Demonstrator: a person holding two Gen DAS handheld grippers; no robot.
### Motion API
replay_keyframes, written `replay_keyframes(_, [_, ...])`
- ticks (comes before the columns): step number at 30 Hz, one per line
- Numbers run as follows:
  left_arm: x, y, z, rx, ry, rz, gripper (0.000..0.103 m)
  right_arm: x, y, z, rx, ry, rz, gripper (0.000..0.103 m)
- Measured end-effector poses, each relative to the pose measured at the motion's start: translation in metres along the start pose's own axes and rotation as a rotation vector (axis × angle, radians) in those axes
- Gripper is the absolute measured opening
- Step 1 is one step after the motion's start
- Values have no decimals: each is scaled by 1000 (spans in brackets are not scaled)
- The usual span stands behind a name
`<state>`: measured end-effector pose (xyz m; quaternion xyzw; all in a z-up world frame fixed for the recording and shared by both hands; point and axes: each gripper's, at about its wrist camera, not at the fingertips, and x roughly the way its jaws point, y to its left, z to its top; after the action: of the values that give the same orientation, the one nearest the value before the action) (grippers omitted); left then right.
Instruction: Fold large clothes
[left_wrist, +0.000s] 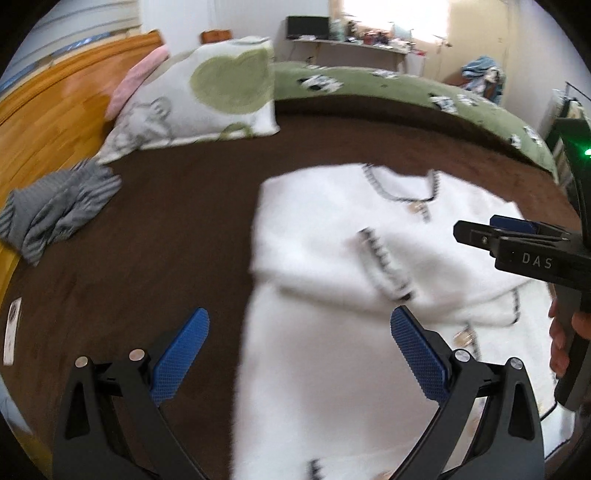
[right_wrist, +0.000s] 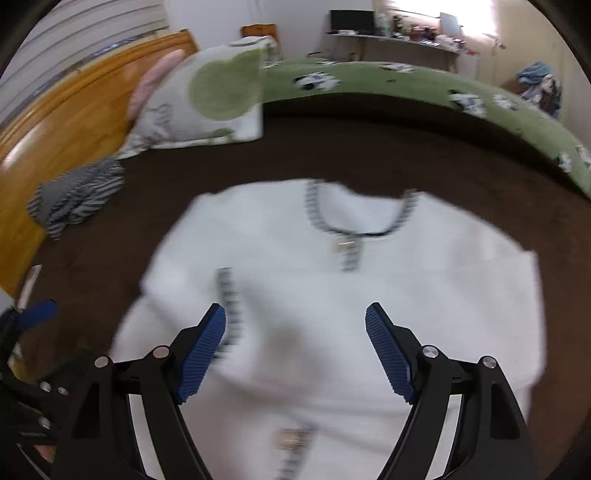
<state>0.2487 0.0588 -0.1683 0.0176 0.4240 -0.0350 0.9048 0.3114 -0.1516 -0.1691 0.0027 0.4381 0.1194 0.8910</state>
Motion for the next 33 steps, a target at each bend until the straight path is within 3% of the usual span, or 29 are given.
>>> replay_keyframes(9, [31, -107, 40, 56, -24, -161, 97, 16, -133, -28, 156, 53, -141, 78])
replay_keyframes(12, [48, -141, 43, 88, -29, -190, 97, 29, -160, -41, 204, 61, -151, 78])
replay_keyframes(16, [78, -168, 38, 108, 21, -193, 97, 44, -173, -53, 191, 69, -152, 78])
replay_keyframes(22, [130, -163, 9, 71, 146, -126, 97, 61, -173, -51, 140, 61, -193, 79])
replay_keyframes(26, [125, -149, -11, 79, 85, -145, 97, 74, -175, -44, 114, 62, -207, 86])
replay_keyframes(33, [115, -133, -20, 54, 68, -162, 97, 89, -184, -35, 144, 53, -204, 95])
